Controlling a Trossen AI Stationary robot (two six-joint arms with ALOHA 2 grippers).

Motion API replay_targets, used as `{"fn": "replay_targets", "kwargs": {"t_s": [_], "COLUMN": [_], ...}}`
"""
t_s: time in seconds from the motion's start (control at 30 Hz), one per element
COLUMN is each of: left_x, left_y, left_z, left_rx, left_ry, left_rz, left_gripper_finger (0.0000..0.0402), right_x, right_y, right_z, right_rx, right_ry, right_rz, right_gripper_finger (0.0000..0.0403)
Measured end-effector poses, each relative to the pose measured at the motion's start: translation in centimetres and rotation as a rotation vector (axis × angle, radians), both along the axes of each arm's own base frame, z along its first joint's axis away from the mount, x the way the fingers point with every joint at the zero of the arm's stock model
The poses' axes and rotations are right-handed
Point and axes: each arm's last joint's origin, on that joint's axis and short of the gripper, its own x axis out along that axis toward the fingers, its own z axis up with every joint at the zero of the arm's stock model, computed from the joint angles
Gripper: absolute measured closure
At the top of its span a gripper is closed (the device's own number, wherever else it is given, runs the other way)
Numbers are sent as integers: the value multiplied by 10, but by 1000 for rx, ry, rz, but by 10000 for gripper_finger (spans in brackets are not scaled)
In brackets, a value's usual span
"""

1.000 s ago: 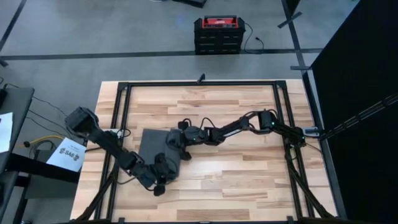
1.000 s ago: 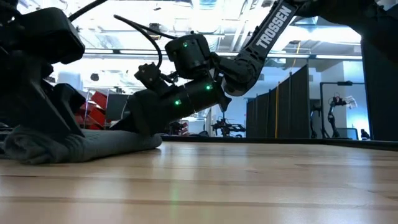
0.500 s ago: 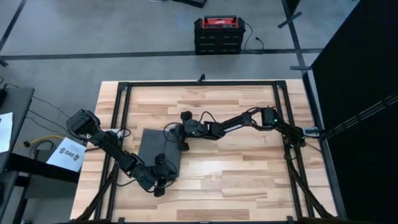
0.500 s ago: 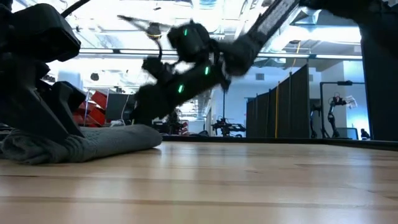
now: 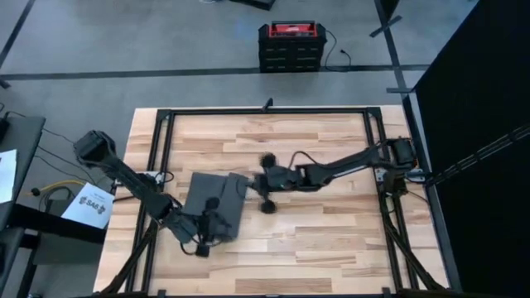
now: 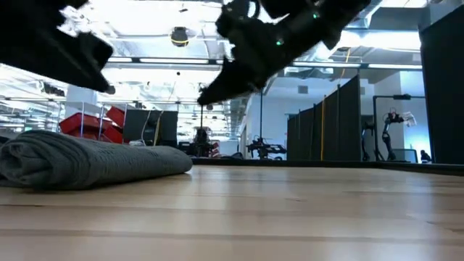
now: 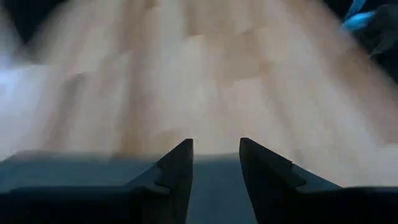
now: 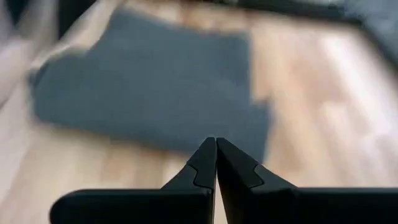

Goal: Roll towel
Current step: Roll the gray towel

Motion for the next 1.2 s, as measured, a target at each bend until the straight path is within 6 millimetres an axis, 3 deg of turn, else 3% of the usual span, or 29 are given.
{"fn": "replay_targets", "kwargs": {"t_s": [0.1,0.23,0.4,0.53,0.7,0.83,1.03,1.2], "left_x": [-5,-6,-7,0,25,56,100,122], "left_y": [23,45,59,63,71,75,72,70], "left_z": [-8,-20,-41,-51,-67,-77,-60,-16], "left_rx": [54,-17,-114,-150,-203,-206,-172,-39], "left_ry": [108,223,272,237,156,82,94,186], "left_rz": [86,157,172,195,269,256,158,85], "left_gripper_finger": [283,283,283,283,283,283,283,283], "right_x": [-5,-5,-4,-17,-45,-65,-94,-113], "right_y": [6,6,6,5,13,14,3,0], "right_z": [-26,-55,-63,-75,-82,-85,-85,-79], "right_rx": [28,35,54,58,66,72,66,73], "right_ry": [38,83,89,147,143,146,178,191], "right_rz": [11,-12,-23,-35,-10,-27,-49,-63], "right_gripper_finger": [403,403,403,403,403,403,403,398]}}
